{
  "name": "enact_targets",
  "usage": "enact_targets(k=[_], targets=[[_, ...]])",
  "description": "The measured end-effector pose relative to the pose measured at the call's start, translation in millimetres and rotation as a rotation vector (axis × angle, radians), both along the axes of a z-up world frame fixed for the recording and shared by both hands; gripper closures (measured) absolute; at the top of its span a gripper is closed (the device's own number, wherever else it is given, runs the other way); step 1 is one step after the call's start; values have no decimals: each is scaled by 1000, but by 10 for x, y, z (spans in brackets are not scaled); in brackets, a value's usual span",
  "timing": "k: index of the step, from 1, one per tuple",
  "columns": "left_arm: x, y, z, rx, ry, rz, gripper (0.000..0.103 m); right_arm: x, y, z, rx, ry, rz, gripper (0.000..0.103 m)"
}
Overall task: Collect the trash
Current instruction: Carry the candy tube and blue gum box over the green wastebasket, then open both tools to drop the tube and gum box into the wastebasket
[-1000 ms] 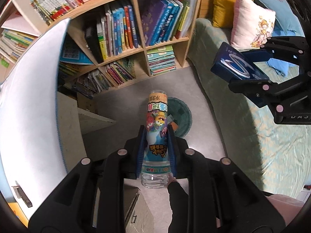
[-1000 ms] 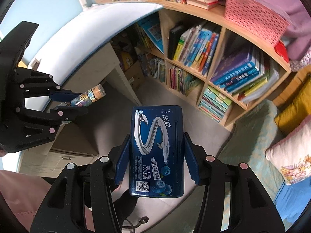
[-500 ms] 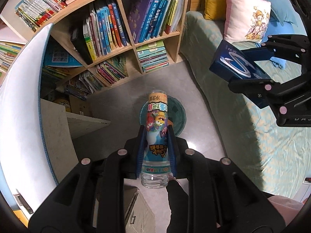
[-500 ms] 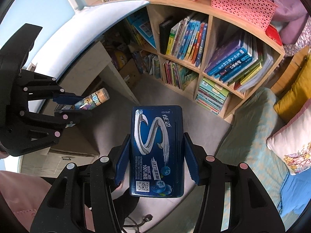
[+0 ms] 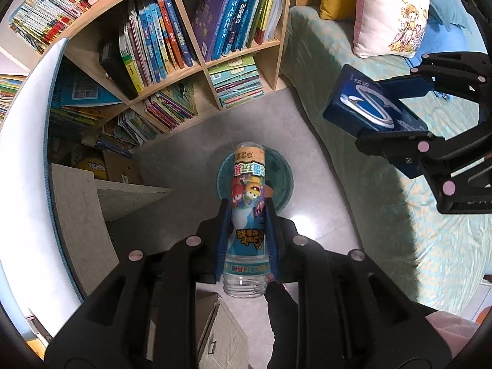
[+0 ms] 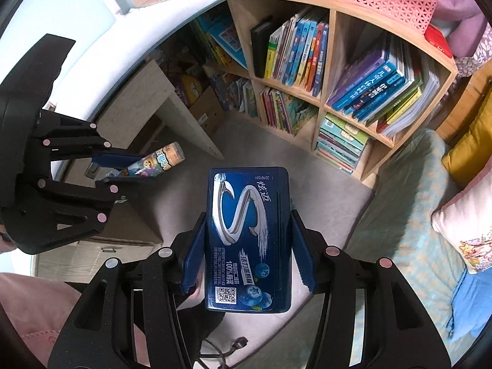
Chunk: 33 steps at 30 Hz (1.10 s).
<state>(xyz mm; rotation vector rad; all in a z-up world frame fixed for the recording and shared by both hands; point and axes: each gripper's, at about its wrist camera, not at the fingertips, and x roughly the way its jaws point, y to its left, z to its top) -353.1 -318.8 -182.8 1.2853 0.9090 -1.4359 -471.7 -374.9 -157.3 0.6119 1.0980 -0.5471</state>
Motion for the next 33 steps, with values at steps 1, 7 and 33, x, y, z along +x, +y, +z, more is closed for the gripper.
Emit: enact_targets(k=[1, 7, 33], targets=[[1, -3, -4, 2, 1, -1, 83, 3, -3, -8, 3, 0, 1, 50], [-25, -12, -65, 14, 1, -7, 83, 23, -45, -67, 16, 0, 10, 51], [-62, -141, -183, -2, -3, -11, 32, 61, -315, -186, 42, -35, 3, 26]])
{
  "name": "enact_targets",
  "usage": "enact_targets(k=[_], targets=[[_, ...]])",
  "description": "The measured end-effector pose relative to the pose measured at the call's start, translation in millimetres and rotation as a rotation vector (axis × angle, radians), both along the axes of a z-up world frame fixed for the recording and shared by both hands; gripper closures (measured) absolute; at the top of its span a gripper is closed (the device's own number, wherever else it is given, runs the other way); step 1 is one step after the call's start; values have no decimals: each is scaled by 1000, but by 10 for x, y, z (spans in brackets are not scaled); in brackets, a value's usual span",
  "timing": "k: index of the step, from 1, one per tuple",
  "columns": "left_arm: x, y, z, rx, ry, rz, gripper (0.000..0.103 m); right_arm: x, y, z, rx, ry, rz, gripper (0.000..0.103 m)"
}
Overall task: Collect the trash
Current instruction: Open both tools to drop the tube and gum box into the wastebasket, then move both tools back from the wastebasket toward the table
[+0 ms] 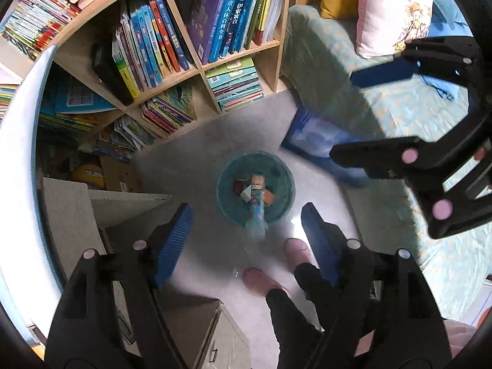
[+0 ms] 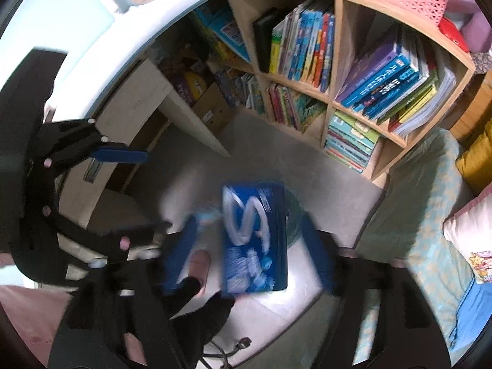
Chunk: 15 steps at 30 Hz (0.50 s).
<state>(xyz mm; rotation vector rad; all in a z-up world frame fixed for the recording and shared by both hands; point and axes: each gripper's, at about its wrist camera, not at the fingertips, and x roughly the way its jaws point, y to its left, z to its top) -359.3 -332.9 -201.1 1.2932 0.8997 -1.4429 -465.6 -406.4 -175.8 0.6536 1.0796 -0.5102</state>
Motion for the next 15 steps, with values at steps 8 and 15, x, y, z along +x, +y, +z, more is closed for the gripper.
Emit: enact_targets(k=[8, 15], targets=[[135, 9, -56, 20, -13, 20, 32, 44, -94, -29, 22, 17, -15, 26], [219, 31, -62, 21, -7, 39, 31, 63, -64, -70, 32, 30, -14, 26]])
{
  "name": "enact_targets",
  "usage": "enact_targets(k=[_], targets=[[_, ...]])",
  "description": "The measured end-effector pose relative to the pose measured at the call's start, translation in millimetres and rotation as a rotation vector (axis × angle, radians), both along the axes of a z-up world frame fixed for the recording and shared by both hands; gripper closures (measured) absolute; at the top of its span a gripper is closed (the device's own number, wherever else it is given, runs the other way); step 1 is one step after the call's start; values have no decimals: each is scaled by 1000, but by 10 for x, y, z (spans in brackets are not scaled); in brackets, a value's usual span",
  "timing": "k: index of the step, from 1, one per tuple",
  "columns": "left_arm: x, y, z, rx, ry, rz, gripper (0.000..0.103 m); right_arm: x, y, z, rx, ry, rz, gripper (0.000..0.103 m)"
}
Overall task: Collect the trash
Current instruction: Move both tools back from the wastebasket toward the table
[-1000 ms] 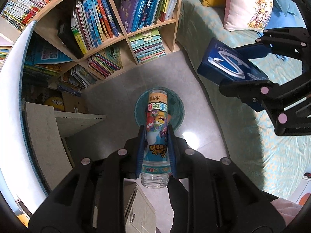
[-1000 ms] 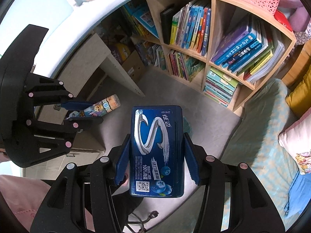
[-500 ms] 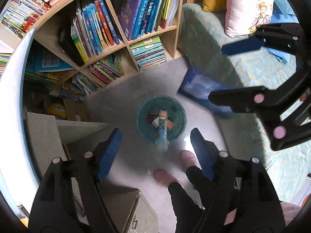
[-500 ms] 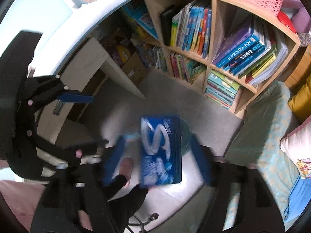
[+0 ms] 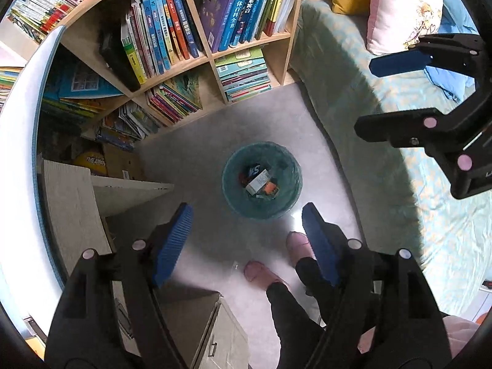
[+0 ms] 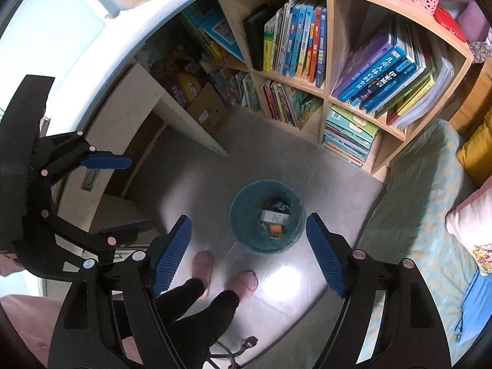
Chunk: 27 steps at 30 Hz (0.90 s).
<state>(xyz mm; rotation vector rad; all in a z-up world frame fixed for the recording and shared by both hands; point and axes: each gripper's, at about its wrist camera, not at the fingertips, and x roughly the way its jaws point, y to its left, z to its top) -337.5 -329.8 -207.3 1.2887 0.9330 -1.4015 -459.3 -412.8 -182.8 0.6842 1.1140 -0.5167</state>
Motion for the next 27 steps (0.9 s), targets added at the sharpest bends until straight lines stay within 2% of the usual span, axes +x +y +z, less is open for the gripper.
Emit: enact_targets(k=[21, 27], targets=[[17, -1, 35, -9, 2, 0, 30, 3, 73, 37, -9, 4, -13, 26], [45, 22, 125, -22, 8, 9, 26, -20, 130, 106, -41, -8, -29, 19]])
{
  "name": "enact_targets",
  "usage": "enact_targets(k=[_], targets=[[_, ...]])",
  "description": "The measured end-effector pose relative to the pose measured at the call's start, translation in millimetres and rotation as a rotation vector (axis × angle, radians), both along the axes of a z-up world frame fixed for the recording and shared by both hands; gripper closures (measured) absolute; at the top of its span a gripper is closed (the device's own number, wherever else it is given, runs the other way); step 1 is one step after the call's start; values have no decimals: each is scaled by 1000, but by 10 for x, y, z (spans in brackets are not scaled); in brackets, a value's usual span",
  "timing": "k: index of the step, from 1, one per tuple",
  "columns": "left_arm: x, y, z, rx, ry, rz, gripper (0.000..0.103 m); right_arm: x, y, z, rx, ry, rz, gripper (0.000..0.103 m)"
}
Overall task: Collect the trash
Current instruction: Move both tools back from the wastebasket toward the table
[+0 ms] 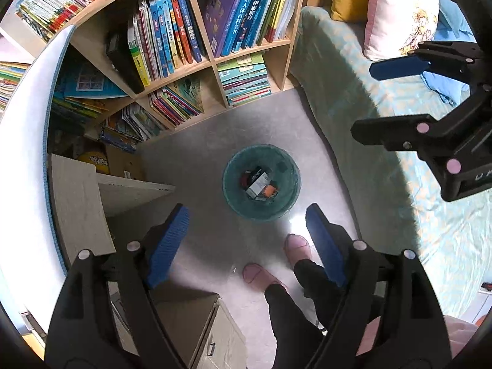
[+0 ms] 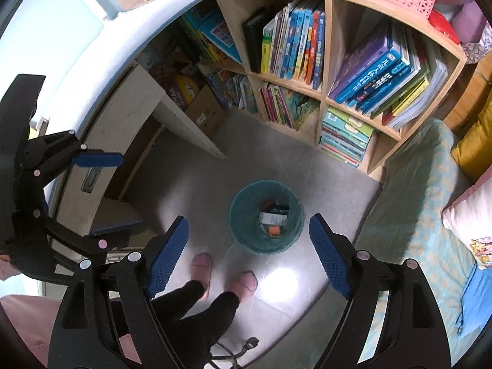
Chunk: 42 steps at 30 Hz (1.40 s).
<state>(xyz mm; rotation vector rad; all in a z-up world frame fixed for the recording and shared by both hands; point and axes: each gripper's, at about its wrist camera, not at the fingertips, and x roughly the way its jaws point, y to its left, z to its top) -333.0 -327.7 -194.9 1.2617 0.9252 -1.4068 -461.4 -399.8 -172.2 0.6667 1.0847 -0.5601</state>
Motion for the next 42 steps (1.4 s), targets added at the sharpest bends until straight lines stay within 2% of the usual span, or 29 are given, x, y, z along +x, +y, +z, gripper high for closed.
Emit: enact_targets(k=[10, 18, 27, 33, 42], targets=[[255, 232, 322, -68, -16, 68, 14, 156, 58, 228, -67, -16, 25, 15], [836, 610, 639, -128, -53, 199, 12, 601, 155, 485, -97, -50, 120, 15], [1574, 1133, 881, -171, -120, 355, 12, 1343, 456, 724, -133, -70, 284, 15], [2121, 1510, 974, -188, -148, 466, 12, 2017, 804, 874, -153, -97, 404, 15], [2928, 2006, 1048, -199, -176, 607, 12, 2932, 1364, 900, -147, -117, 563, 15]])
